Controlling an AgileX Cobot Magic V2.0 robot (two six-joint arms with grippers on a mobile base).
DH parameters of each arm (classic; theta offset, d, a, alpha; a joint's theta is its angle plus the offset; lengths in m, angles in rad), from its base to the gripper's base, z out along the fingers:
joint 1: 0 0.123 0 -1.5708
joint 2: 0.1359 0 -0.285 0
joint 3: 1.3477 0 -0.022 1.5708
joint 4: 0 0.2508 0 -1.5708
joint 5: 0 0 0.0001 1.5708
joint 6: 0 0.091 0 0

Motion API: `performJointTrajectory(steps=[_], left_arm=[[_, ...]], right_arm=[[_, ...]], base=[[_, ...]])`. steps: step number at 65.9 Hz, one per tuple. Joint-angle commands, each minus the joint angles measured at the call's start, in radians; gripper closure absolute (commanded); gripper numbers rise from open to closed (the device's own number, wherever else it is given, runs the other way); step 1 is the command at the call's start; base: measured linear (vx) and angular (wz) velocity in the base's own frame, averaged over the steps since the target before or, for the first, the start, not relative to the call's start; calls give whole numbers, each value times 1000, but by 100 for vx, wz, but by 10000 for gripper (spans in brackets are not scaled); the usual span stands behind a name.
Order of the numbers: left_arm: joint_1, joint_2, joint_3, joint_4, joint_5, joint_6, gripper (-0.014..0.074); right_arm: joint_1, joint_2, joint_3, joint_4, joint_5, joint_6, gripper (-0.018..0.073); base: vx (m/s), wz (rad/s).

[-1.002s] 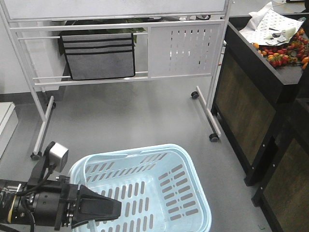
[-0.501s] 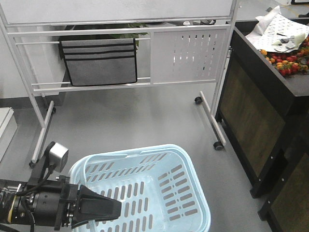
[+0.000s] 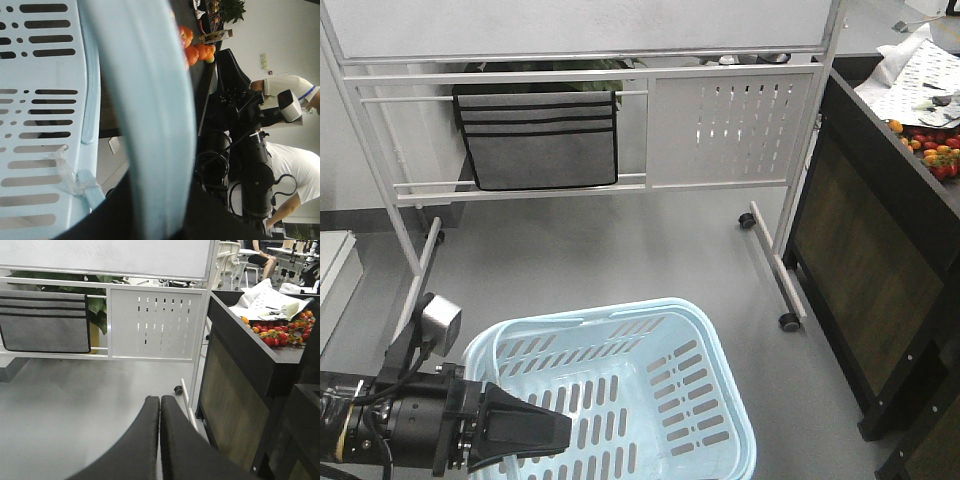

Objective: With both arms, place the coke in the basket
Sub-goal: 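Drive toward the dark counter while holding the basket in the left gripper, then turn the base toward the drinks shelf, keeping the basket in the left gripper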

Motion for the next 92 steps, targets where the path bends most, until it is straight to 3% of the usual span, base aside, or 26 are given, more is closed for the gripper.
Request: performJointTrajectory(steps=[1,61,92], left_arm=[[-6,-33,-18,-74,-220,10,603],[-6,-33,-18,-74,-220,10,603],[-6,-33,-18,-74,-220,10,603]], right_arm=[[-4,-12,7,-1,-73,-10,561],[-4,-12,7,-1,-70,-10,561],[-4,-12,7,-1,-70,-10,561]], base=[[13,3],[14,-1],[14,22]])
